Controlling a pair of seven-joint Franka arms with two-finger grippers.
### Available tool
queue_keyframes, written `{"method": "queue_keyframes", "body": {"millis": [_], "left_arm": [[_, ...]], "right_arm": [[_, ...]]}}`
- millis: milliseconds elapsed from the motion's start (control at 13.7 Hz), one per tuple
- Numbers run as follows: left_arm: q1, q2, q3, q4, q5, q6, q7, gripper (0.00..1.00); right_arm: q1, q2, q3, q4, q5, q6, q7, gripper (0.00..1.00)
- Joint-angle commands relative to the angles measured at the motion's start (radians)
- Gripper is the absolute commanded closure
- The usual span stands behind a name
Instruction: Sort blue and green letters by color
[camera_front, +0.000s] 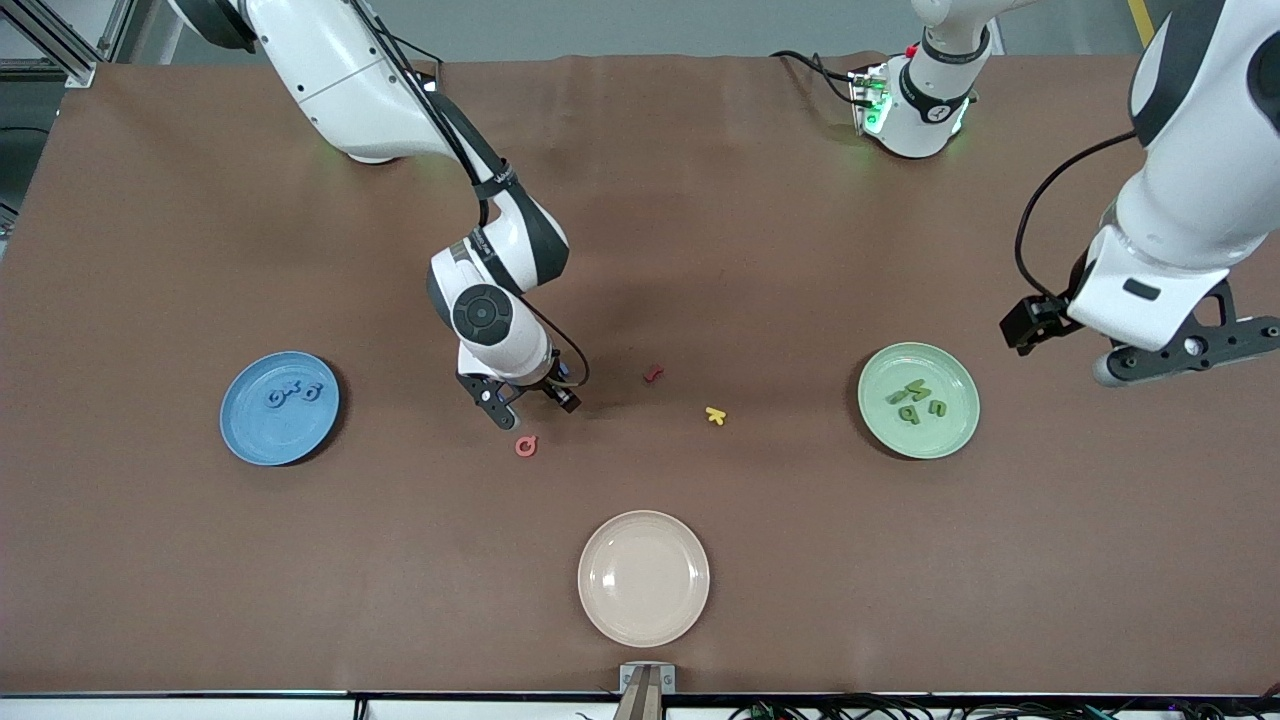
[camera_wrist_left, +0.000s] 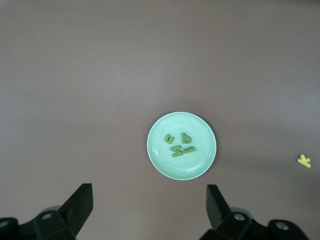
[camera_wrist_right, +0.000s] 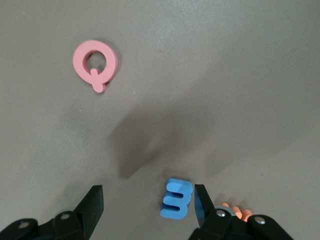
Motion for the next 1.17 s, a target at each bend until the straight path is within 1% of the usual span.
{"method": "queue_keyframes", "body": {"millis": [0,73,146,219,292,365,438,657,950,1096], "left_arm": [[-0.16,-0.097,0.263,-0.014,-0.115,-0.021,0.172,0.0],[-0.183,-0.129,0.334,-0.029,-0.188,-0.038,0.211,0.0],[-0.22,-0.161,0.408,-0.064,-0.244,-0.044,0.249,0.0],[-0.261,-0.197,0.492,-0.104,-0.272,-0.045,0.292,0.0],[-0.287,-0.218,0.546,-0.132,-0.299,-0.045,0.326,0.0],[-0.286,-0.24,0.565,-0.158,-0.324,-0.045,0.346,0.0],[-0.285,-0.255,0.567,-0.172,-0.326,-0.045,0.346,0.0],[-0.283,-0.261,0.564,-0.164,-0.326,-0.044,0.348,0.0],[-0.285,-0.264,0.558,-0.155,-0.313,-0.044,0.348,0.0],[-0.285,-0.254,0.558,-0.157,-0.307,-0.039,0.346,0.0]], "right_arm": [[0.014,0.016,-0.012,0.023,0.004,-0.006,0.016,0.34],[0.017,0.016,-0.012,0.023,0.006,-0.012,0.016,0.38],[0.017,0.014,-0.012,0.02,0.006,-0.014,0.016,0.41],[0.019,0.014,-0.012,0.015,0.008,-0.014,0.016,0.42],[0.02,0.014,-0.012,0.012,0.008,-0.015,0.016,0.42],[0.027,0.014,-0.012,0.009,0.008,-0.017,0.018,0.42],[0.027,0.014,-0.012,0.007,0.008,-0.025,0.038,0.42],[0.033,0.011,-0.012,0.007,0.008,-0.066,0.049,0.42],[0.037,0.011,-0.013,-0.011,0.006,-0.058,0.049,0.42],[0.04,0.011,-0.013,-0.011,0.006,-0.058,0.05,0.45]]}}
